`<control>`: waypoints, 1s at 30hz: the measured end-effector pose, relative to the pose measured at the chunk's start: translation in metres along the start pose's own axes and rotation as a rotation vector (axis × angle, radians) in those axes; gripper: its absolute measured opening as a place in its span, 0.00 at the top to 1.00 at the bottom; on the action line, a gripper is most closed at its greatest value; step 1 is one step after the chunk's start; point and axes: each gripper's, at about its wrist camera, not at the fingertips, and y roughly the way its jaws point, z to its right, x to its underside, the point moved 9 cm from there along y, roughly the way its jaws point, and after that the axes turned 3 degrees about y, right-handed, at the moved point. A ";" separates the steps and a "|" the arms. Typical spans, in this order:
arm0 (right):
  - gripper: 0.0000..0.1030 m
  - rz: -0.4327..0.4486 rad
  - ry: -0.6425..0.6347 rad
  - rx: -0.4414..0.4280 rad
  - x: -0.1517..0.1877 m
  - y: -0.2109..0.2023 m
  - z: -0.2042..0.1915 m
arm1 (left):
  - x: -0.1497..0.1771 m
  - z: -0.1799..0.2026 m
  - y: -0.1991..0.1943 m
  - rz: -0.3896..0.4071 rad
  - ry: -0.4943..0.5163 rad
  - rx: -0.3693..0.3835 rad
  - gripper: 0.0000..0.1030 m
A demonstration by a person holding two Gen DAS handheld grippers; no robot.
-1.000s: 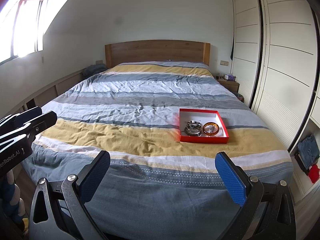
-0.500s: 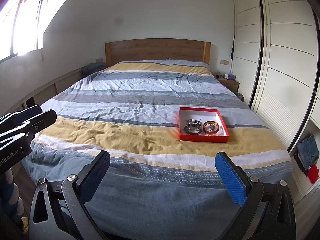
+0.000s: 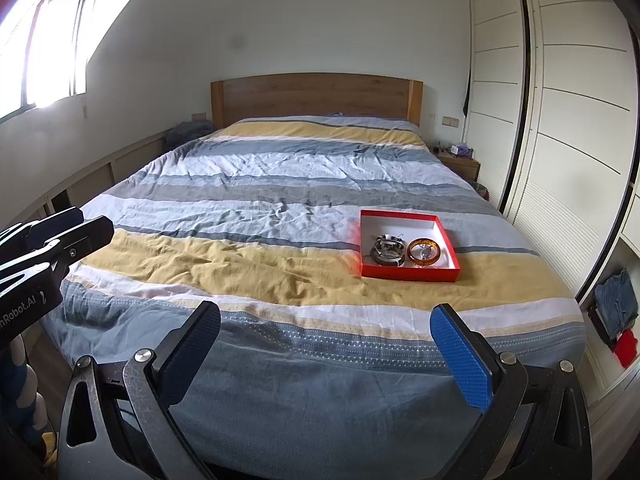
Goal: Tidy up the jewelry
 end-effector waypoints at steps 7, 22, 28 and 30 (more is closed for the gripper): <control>0.00 0.000 0.000 0.000 0.000 0.000 0.000 | 0.002 0.001 0.001 -0.003 -0.001 0.000 0.51; 0.00 -0.006 -0.003 0.000 0.004 0.003 -0.001 | 0.010 0.001 0.005 -0.018 -0.001 0.007 0.51; 0.00 -0.017 -0.006 0.001 0.008 0.007 -0.001 | 0.012 -0.001 0.008 -0.031 -0.004 0.013 0.51; 0.00 -0.020 -0.008 0.001 0.007 0.008 -0.001 | 0.011 -0.002 0.009 -0.034 -0.006 0.015 0.51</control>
